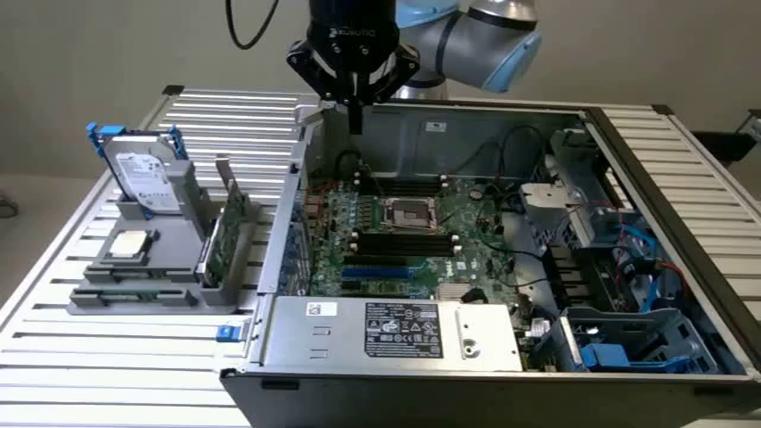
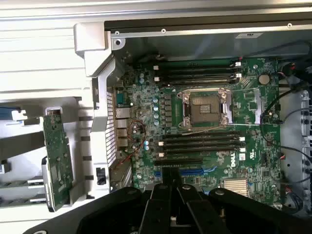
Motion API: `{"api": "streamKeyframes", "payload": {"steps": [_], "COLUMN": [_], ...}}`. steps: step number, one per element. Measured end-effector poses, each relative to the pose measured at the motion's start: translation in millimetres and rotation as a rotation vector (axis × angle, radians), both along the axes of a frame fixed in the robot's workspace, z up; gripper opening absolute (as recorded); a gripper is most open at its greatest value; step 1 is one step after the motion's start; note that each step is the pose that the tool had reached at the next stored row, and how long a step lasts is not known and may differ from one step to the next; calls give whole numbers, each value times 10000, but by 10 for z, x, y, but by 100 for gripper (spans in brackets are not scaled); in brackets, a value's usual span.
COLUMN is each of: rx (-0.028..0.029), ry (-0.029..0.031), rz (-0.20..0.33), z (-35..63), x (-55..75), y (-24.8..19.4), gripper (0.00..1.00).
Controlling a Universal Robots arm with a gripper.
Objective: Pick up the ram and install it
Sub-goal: 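Reach for the ram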
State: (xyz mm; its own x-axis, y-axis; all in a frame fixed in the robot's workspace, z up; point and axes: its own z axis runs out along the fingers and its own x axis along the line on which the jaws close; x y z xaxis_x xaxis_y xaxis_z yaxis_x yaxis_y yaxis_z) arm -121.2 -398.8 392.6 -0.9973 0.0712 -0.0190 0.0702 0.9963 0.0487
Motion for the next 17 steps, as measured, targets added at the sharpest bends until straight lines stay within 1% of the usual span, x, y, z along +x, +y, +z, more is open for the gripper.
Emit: {"api": "streamKeyframes", "payload": {"steps": [13,14,17], "rx": [0,-3,-1], "ry": [1,2,21], "rz": [0,0,-1], "z": [0,2,-2], "x": [-4,-30,-161], "y": [0,-2,-10], "gripper": [11,11,11]}}
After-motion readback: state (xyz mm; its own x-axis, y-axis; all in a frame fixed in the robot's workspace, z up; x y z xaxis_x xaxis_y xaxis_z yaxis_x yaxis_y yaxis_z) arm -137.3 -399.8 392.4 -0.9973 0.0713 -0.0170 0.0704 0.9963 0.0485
